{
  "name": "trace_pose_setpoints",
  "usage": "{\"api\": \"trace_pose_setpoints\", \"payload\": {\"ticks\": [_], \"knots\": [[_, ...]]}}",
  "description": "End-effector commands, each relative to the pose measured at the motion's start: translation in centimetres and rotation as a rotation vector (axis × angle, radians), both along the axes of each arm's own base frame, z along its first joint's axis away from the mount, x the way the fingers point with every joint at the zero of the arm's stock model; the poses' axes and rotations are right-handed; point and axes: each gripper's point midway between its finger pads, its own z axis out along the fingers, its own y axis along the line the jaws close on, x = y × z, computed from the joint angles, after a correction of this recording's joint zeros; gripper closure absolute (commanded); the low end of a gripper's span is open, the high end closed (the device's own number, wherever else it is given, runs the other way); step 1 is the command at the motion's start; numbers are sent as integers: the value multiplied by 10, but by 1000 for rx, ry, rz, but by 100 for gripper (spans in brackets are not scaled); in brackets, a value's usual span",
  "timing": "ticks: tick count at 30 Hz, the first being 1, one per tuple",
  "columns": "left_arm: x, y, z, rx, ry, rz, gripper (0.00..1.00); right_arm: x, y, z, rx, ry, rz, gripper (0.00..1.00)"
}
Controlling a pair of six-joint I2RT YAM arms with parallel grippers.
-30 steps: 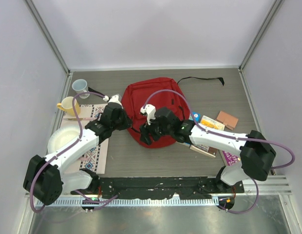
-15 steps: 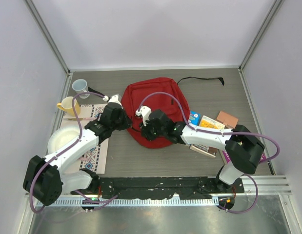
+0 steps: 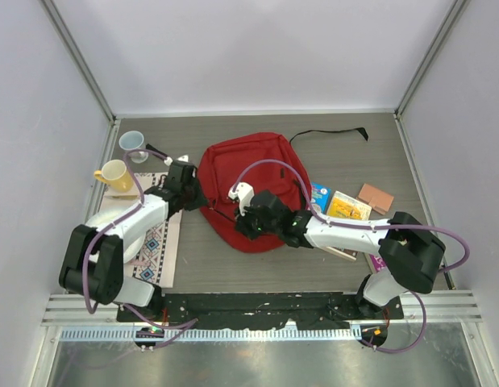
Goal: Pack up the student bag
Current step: Unzip the student bag at the center of the board.
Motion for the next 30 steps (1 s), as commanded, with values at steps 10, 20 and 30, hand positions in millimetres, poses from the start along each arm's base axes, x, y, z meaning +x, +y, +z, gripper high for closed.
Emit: {"api": "trace_pose_setpoints", "payload": {"ticks": [10,20,30], "knots": [[74,31,28,65,-108,33,100,-25,15,19,125,66,35,99],[62,45,13,127,-36,33,100,-19,7,28,201,40,-79,99],[69,12,79,-29,-182,-97,58,-2,47,46,254,73,-83,94]]}}
